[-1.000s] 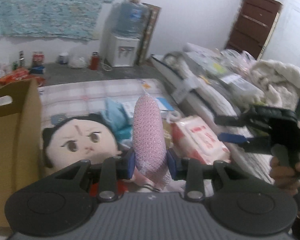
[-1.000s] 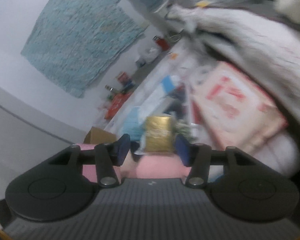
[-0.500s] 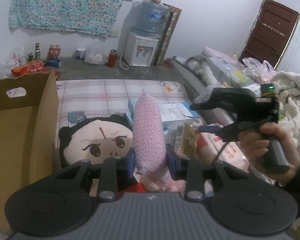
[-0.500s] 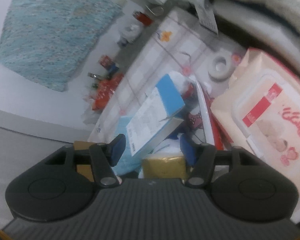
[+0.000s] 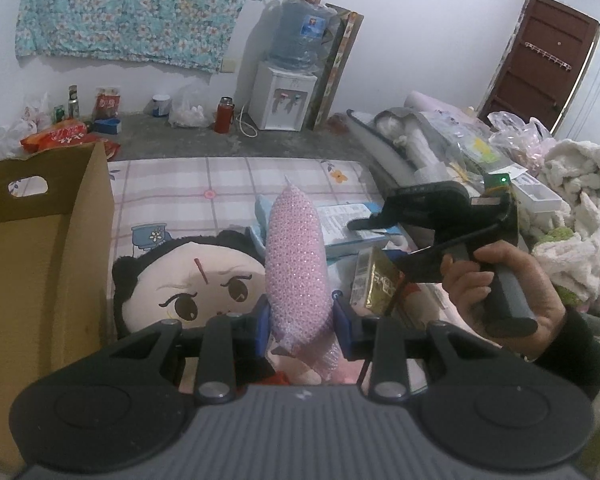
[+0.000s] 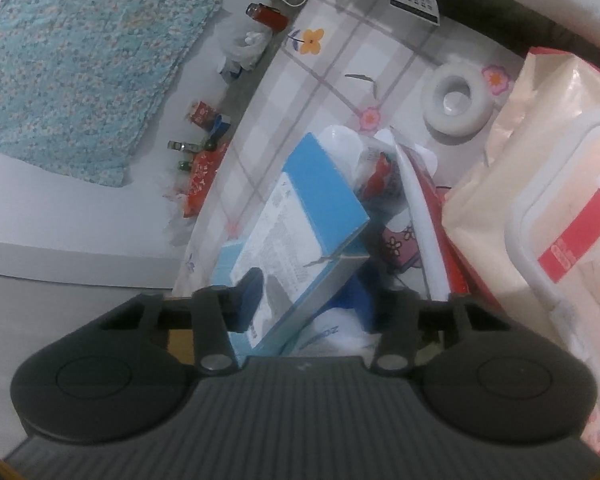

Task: Organize soft objects
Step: 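Grasp the thin blue-and-white box with the right gripper and lift it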

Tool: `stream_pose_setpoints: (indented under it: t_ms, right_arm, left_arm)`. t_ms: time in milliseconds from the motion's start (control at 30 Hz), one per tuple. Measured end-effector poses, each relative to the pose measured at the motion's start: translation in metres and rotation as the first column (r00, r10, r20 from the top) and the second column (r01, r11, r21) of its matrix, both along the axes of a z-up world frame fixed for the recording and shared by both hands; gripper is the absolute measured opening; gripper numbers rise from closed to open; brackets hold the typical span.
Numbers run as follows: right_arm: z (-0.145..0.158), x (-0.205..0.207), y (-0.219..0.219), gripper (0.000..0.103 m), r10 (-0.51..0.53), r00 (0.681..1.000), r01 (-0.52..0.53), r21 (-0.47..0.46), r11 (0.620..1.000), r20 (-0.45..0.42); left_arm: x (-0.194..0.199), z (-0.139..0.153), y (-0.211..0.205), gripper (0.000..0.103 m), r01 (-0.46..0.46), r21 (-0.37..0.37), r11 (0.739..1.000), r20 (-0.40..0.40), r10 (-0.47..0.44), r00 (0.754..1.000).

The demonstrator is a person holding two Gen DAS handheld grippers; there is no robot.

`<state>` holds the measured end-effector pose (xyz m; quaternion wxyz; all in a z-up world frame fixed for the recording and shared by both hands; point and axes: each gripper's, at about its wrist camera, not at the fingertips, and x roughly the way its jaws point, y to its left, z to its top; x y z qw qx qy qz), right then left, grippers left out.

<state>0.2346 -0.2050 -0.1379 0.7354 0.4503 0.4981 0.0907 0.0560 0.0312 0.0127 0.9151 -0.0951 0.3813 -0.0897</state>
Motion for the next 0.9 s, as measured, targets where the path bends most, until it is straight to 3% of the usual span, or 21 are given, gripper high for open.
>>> stream_pose_setpoints:
  t_ms: [333, 500, 767, 900]
  right_arm:
    - [-0.001, -0.006, -0.012, 0.025, -0.03, 0.999, 0.027, 0.079, 0.997, 0.039]
    - [0.019, -0.019, -0.025, 0.019, -0.037, 0.995, 0.028, 0.106, 0.994, 0.089]
    - [0.06, -0.057, -0.046, 0.019, -0.038, 0.987, 0.013, 0.157, 0.987, 0.156]
    - [0.086, -0.083, -0.053, 0.019, 0.01, 0.98, -0.04, 0.149, 0.988, 0.198]
  left_arm:
    - [0.002, 0.002, -0.002, 0.034, -0.007, -0.003, 1.0, -0.006, 0.007, 1.0]
    - [-0.001, 0.004, -0.002, 0.034, -0.001, -0.008, 1.0, -0.004, 0.001, 1.0]
    - [-0.01, 0.01, -0.004, 0.034, 0.01, -0.022, 1.0, 0.015, -0.01, 1.0]
    - [-0.016, 0.013, -0.004, 0.034, 0.013, -0.025, 1.0, 0.022, -0.013, 1.0]
